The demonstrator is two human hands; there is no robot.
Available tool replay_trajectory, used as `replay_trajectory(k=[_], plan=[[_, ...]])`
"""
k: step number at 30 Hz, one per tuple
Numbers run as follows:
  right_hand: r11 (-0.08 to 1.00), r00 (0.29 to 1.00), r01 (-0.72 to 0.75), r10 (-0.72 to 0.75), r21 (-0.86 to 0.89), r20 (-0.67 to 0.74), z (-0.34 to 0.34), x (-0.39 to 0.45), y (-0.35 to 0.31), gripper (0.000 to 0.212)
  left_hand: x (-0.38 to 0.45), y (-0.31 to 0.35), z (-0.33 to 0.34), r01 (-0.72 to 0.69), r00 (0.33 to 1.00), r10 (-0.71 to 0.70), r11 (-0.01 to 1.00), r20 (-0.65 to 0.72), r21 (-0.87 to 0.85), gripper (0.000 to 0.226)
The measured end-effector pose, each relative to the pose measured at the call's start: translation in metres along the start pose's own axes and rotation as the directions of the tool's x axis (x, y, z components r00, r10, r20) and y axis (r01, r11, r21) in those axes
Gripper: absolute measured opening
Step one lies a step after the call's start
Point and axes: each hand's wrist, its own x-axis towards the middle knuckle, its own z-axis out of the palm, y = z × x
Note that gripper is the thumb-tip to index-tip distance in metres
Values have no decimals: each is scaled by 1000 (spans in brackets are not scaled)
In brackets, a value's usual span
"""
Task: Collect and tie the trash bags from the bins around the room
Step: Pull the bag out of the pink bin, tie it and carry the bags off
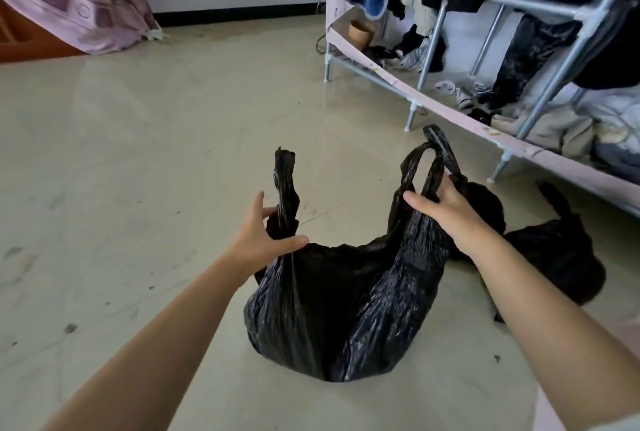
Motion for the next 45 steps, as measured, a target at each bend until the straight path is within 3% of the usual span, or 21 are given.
replay_trajectory(k=[3,5,8,10,13,15,17,20,24,26,28,30,32,35,39,41,42,43,45], plan=[[982,965,-160,135,96,225,-1,3,25,126,8,-16,9,94,995,-93,994,-29,57,110],[959,933,-216,147,185,327,1,5,43,120,15,-21,19,116,993,-115,992,-40,38,103],[969,830,-248,217,-7,514,11,8,63,107,21,-17,29,177,984,-178,982,7,67,71],[952,825,-277,304,-127,476,17,13,81,101,27,-21,32,254,967,-254,951,-20,175,68],[934,870,-356,346,-39,351,24,16,86,52,34,-32,40,319,948,-308,898,-84,303,51],[893,895,-410,355,184,271,29,20,85,38,34,-34,48,275,959,-265,956,-98,105,17],[803,915,-404,365,438,174,35,24,85,33,36,-37,56,233,958,-265,941,-108,-244,17],[657,870,-372,493,656,-1,48,28,84,26,38,-48,61,161,929,-339,733,-149,-661,20],[604,822,-379,568,701,-45,66,31,76,29,27,-56,58,45,963,-262,377,-60,-925,32],[576,832,-417,553,703,40,73,28,71,21,24,-62,56,54,975,-221,334,-23,-941,28],[614,839,-473,534,632,110,77,27,72,18,26,-69,56,137,952,-305,447,-7,-884,15],[663,823,-530,553,528,131,80,25,72,20,30,-75,55,214,914,-405,470,6,-857,7],[653,829,-510,548,560,116,77,28,76,26,32,-75,53,152,919,-394,347,3,-925,11],[578,869,-427,475,695,139,69,30,80,32,26,-67,51,70,969,-244,117,40,-991,34],[424,906,-343,387,838,175,65,27,76,33,26,-55,56,28,977,-209,-31,34,-999,37],[301,918,-262,371,917,141,66,29,72,34,33,-53,61,29,963,-270,42,16,-999,35],[314,920,-243,373,918,116,67,29,70,34,35,-53,64,55,950,-312,145,7,-988,33],[419,924,-255,371,871,92,68,27,69,33,37,-54,67,103,937,-348,266,4,-959,30],[760,935,-328,345,562,79,70,23,69,28,37,-59,73,214,919,-394,478,10,-852,29]])
